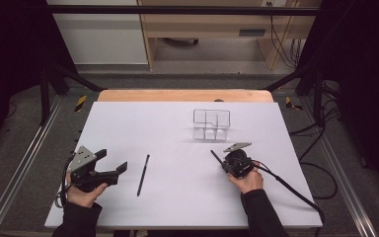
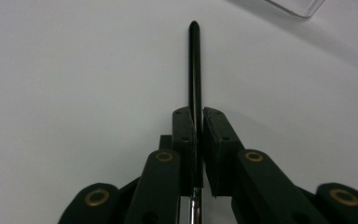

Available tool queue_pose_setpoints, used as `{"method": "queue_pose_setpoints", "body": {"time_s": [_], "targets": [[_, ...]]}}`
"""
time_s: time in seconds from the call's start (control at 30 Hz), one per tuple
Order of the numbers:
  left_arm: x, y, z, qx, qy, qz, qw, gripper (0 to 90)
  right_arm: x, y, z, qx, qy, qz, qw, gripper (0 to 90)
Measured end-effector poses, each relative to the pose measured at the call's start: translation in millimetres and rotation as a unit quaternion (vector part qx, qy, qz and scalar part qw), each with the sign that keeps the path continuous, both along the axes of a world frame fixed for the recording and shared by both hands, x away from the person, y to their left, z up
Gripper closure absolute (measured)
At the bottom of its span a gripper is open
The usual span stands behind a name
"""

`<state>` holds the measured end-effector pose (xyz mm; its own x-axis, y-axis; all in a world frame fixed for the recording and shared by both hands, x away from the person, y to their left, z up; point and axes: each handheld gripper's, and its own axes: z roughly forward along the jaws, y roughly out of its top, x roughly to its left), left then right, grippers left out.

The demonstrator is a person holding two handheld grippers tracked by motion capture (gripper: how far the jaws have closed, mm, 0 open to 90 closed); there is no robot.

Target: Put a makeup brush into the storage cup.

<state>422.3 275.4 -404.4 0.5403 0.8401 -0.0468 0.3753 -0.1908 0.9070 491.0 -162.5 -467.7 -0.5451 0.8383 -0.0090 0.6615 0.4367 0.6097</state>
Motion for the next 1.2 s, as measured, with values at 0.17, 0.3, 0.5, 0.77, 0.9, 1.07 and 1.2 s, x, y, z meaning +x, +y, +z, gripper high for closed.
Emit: {"method": "queue_pose_setpoints", "body": {"time_s": [0.17, 0.3, 0.5, 0.77, 0.9, 1.07, 1.2], "targets": [[0.2, 0.4, -0.1, -0.001, 0.000, 0.001, 1.0000, 10.6, 0.1, -0.2, 0.0, -0.001, -0.001, 0.005, 1.0000, 83.7], [0.0, 0.2, 0.1, -0.001, -0.001, 0.001, 1.0000, 10.6, -0.2, -0.3, -0.3, -0.004, -0.006, 0.007, 0.9999, 80.3], [1.1, 0.0, -0.6, -0.003, 0.003, 0.000, 1.0000, 10.6, -1.7, -3.8, 8.8, 0.000, -0.019, 0.003, 0.9998, 69.1], [0.8, 1.3, 0.3, -0.004, 0.003, -0.002, 1.0000, 10.4, 2.5, -4.3, 34.0, -0.014, 0.004, 0.021, 0.9997, 62.8], [0.6, 1.6, 0.6, -0.003, 0.003, -0.002, 1.0000, 10.4, 9.0, -0.7, 41.3, -0.033, 0.034, 0.035, 0.9983, 61.7], [0.7, 1.7, 0.7, -0.002, 0.004, -0.002, 1.0000, 10.3, 17.4, 1.9, 40.3, -0.053, 0.062, 0.039, 0.9959, 61.2], [1.1, 1.5, -0.1, -0.001, 0.005, -0.002, 1.0000, 10.3, 22.8, 6.6, 36.2, -0.063, 0.080, 0.043, 0.9939, 61.1]]}}
